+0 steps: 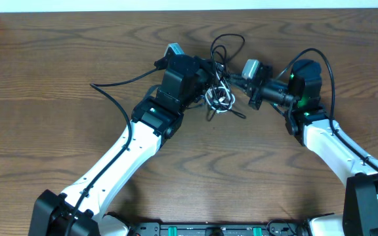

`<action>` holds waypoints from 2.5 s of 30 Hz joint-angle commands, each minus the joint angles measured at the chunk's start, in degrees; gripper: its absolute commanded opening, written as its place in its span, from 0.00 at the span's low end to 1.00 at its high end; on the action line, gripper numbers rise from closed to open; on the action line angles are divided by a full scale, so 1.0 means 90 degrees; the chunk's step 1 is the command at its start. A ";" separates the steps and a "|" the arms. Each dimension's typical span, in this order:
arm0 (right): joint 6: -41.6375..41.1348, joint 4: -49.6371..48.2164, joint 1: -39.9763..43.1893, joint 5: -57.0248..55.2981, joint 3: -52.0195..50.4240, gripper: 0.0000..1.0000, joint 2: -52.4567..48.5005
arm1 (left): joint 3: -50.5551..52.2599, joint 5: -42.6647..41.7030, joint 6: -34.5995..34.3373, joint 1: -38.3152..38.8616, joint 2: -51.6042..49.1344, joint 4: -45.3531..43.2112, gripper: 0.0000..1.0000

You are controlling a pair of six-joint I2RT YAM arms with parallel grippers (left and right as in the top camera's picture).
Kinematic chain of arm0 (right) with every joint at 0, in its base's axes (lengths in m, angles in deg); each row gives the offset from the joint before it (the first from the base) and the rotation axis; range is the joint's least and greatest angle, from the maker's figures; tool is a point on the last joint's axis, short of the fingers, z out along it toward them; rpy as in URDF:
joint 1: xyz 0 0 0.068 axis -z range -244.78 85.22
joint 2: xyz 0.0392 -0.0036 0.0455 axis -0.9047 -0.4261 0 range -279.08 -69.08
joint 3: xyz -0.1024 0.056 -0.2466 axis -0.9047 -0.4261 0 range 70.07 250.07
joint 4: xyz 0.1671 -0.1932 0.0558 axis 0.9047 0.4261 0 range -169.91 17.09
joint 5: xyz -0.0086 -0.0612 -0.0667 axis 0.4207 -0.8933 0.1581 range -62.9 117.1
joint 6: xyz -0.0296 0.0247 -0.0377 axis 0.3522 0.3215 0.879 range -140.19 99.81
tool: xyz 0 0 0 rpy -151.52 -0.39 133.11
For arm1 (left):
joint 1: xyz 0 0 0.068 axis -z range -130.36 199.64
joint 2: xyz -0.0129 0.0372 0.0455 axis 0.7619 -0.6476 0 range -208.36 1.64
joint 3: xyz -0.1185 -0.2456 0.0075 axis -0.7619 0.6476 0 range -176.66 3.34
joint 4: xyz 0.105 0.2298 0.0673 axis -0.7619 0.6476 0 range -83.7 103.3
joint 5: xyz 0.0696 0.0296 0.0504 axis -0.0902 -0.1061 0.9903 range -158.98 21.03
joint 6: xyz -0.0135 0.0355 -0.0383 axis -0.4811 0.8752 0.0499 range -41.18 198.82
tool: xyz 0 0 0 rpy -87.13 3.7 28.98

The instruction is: Untangle cables

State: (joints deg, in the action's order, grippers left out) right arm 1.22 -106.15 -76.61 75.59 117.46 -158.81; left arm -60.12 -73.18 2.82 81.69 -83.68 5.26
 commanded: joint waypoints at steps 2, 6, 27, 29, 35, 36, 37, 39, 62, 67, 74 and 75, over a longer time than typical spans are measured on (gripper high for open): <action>-0.1535 -0.0391 -0.0053 -0.0823 0.0143 0.01 0.0112 | 0.0002 -0.0408 0.0204 0.0272 -0.0046 0.0311 0.08; -0.2312 -0.0748 -0.0053 -0.0896 0.0143 0.01 0.0112 | 0.0002 -0.0408 0.0202 0.0355 -0.0046 0.0355 0.08; -0.2871 -0.0755 -0.0051 -0.1496 0.0143 0.01 0.0112 | 0.0002 0.0432 0.1882 0.0544 -0.0046 0.0563 0.22; -0.2871 -0.0750 -0.0022 -0.1496 0.0143 0.01 0.0112 | 0.0002 0.1098 0.2521 0.0544 -0.0046 0.0733 0.31; -0.2871 -0.0680 0.0146 -0.1491 0.0143 0.01 0.0112 | 0.0002 0.2042 0.3837 0.0542 -0.0044 0.0799 0.81; -0.2871 -0.0673 0.0170 -0.1489 0.0143 0.01 0.0112 | 0.0002 0.2154 0.3963 0.0542 -0.0044 0.0792 0.84; -0.2873 -0.0661 0.0189 -0.1477 0.0143 0.01 0.0112 | 0.0002 0.2356 0.4087 0.0542 -0.0044 0.0780 0.86; -0.2839 -0.0656 0.0204 -0.1350 0.0143 0.01 0.0112 | 0.0002 0.2803 0.4211 0.0542 -0.0044 0.0782 0.87; -0.1243 0.0206 0.1287 0.2193 0.0143 0.01 0.0112 | 0.0000 -0.1899 0.8223 -0.0845 0.0121 0.0398 0.97; -0.1129 0.0233 0.1345 0.2535 0.0138 0.01 0.0112 | 0.0000 -0.2759 0.8233 -0.1001 0.0121 0.0376 0.98; -0.0600 0.1137 0.1341 0.1630 0.0138 0.01 0.0112 | 0.0000 -0.2744 0.8400 -0.1001 0.0121 0.0374 0.98; -0.0559 0.1299 0.1341 0.1452 0.0138 0.01 0.0112 | 0.0000 -0.2742 0.8446 -0.1001 0.0121 0.0376 0.98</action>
State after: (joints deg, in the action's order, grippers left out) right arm -7.45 -97.30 -64.62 93.60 117.99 -158.79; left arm -60.10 -95.76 76.37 72.92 -83.75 8.82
